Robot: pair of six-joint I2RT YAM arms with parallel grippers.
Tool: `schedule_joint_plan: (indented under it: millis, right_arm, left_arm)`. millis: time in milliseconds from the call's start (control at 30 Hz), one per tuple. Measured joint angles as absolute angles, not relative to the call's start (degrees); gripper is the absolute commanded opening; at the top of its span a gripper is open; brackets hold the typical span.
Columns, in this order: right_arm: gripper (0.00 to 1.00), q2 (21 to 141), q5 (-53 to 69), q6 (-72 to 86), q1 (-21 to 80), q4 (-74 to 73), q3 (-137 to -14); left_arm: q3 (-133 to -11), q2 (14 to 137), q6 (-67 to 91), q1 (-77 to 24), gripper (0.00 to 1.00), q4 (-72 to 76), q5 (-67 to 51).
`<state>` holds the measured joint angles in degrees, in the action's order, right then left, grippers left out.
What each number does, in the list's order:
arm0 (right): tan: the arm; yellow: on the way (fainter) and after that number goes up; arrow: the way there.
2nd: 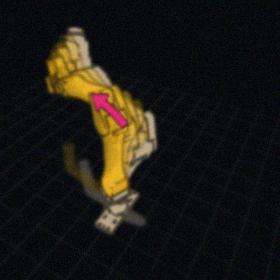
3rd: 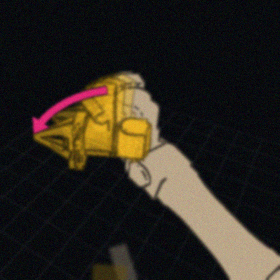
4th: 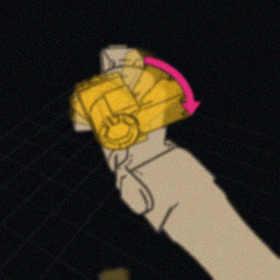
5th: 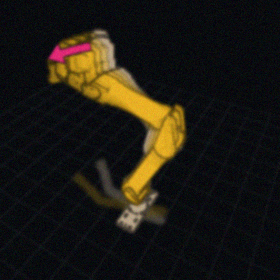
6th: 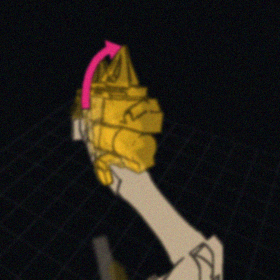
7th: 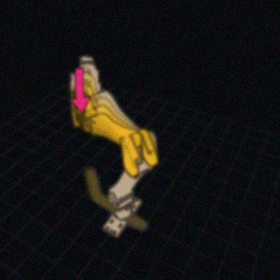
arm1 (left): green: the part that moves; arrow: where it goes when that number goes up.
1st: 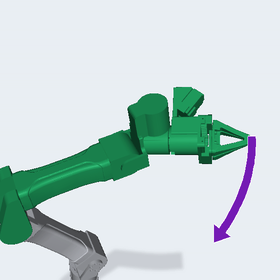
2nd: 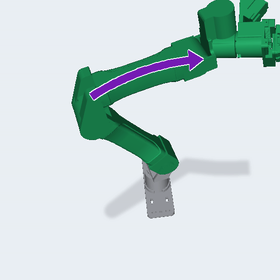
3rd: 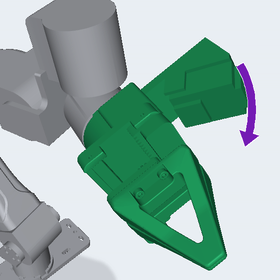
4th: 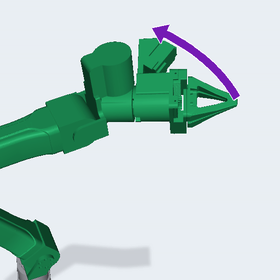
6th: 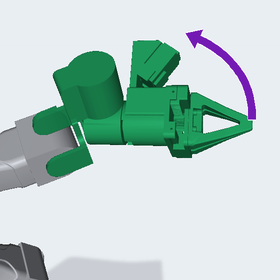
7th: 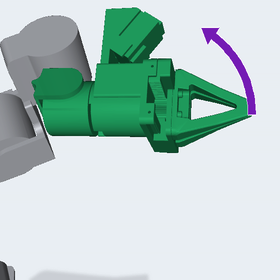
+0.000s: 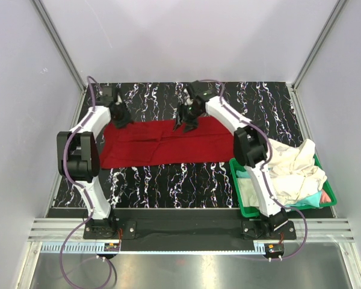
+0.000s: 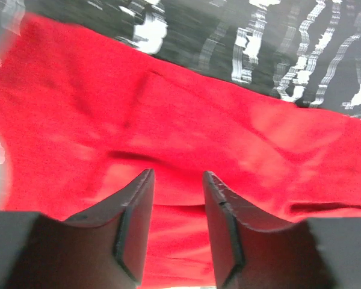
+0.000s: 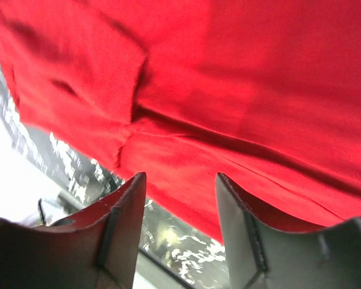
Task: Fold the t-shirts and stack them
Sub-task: Fold the tshirt
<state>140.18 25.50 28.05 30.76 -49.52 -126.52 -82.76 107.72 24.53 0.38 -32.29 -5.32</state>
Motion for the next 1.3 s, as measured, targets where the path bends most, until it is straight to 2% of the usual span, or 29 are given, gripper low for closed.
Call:
schedule_joint_plan:
  millis: [267,467,633,667,767,867,900,933,967,1100,1133,1300]
  right_arm:
    - [0.59,129.1,12.4,25.4,25.7,-51.8,-120.9]
    - [0.59,124.8,9.4,23.6,22.5,-52.0,-110.4]
    - [0.61,124.7,6.9,22.8,18.4,-52.4,-108.0]
    - [0.62,124.6,6.5,22.6,17.9,-52.4,-107.8]
    - [0.64,124.3,5.4,22.0,17.5,-52.3,-107.6]
    - [0.66,124.1,5.4,21.1,17.8,-52.1,-107.6]
    - [0.71,124.0,5.4,20.9,17.9,-52.1,-107.6]
    - [0.71,124.0,5.5,20.8,17.9,-51.9,-107.5]
    - [0.71,123.7,5.5,20.6,18.0,-51.4,-107.0]
    - [0.72,120.6,6.1,20.5,18.0,-49.0,-102.7]
    - [0.75,119.4,6.4,20.6,18.0,-48.4,-101.1]
    - [0.75,112.4,8.3,20.8,18.0,-45.6,-92.7]
  left_arm:
    - [-78.1,109.6,42.4,-5.4,0.43,-29.7,-3.5]
    - [-79.3,114.1,45.6,-4.9,0.45,-30.5,-0.9]
    - [-81.9,114.7,44.7,-5.6,0.6,-34.1,2.4]
    - [-82.4,114.7,44.5,-5.8,0.67,-35.0,3.5]
    - [-82.8,113.4,43.9,-6.3,0.79,-37.0,6.3]
    - [-82.8,109.4,43.9,-6.5,0.91,-39.6,9.1]
    - [-82.8,107.5,44.3,-6.4,0.92,-40.4,10.0]
    - [-82.8,105.4,44.9,-6.4,0.93,-41.0,10.7]
    - [-82.8,103.6,45.6,-6.2,0.99,-41.4,11.0]
    - [-84.5,100.2,49.5,-5.9,0.99,-44.4,11.0]
    - [-85.3,100.6,50.7,-5.7,0.99,-44.9,10.9]
    - [-86.2,104.8,58.1,-5.6,0.99,-47.8,9.8]
